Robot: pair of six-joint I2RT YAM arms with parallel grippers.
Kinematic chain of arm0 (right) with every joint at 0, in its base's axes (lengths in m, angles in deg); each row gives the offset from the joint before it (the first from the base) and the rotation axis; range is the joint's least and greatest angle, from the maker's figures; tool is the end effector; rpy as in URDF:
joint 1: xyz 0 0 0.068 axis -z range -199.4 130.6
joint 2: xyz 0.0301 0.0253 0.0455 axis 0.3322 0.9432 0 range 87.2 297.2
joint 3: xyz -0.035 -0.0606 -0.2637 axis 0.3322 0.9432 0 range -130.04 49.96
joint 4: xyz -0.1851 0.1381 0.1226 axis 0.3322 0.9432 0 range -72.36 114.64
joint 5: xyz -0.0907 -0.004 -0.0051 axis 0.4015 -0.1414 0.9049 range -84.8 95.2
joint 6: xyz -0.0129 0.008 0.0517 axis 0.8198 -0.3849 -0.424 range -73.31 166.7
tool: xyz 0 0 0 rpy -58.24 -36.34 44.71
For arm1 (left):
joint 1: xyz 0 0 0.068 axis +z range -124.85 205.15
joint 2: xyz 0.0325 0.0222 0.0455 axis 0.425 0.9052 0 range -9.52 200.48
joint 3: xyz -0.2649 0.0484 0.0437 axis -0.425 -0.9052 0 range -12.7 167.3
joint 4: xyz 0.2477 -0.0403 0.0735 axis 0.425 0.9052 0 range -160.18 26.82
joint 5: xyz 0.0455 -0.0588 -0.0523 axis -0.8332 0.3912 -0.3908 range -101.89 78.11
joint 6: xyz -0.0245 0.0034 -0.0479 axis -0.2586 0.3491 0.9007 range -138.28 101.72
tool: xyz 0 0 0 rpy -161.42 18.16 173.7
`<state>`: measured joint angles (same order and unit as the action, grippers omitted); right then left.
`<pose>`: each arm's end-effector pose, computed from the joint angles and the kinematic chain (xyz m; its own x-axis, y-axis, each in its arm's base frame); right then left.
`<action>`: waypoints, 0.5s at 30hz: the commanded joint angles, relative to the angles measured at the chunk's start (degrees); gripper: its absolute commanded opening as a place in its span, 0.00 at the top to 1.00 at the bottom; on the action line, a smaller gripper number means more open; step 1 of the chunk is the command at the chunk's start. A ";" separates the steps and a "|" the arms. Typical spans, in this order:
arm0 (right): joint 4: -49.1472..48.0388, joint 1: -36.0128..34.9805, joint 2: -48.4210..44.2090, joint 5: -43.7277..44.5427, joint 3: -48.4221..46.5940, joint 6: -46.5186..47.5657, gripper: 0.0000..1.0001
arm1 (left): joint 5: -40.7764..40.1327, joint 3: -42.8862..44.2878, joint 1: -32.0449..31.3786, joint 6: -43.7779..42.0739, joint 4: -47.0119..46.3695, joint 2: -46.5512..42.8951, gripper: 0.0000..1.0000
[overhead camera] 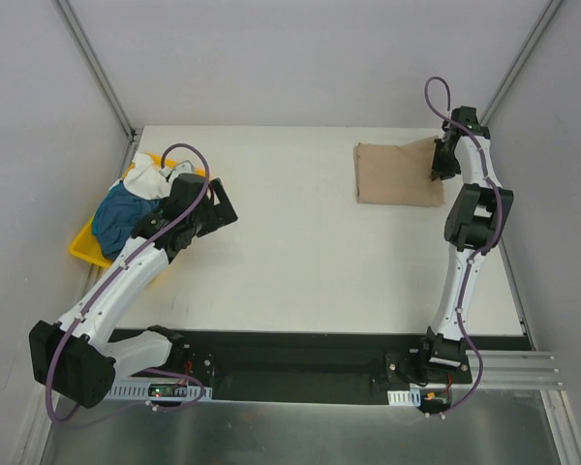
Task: Fold and stack the t-shirts
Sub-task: Put the neatly folded tshirt into the corner of the board with the right arm
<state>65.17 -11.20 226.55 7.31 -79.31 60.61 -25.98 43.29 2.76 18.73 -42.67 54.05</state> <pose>0.5251 -0.0770 0.2092 -0.8502 -0.1203 -0.5126 -0.0437 0.9863 -0.1590 0.2272 -0.0842 0.3147 -0.5358 -0.4107 -0.7377 -0.1719 0.9085 -0.3809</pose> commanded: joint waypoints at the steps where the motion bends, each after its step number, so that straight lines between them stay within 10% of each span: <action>1: -6.56 1.19 -1.36 -0.44 -3.09 4.28 0.78 | -0.77 3.86 0.77 1.13 1.41 1.55 0.01; 15: -10.70 5.68 0.31 0.88 -5.02 6.22 0.76 | -0.68 5.53 0.77 4.65 2.11 4.72 0.01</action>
<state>56.95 -7.57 226.60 7.58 -81.82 65.66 -25.96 46.06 2.76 22.01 -41.23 57.88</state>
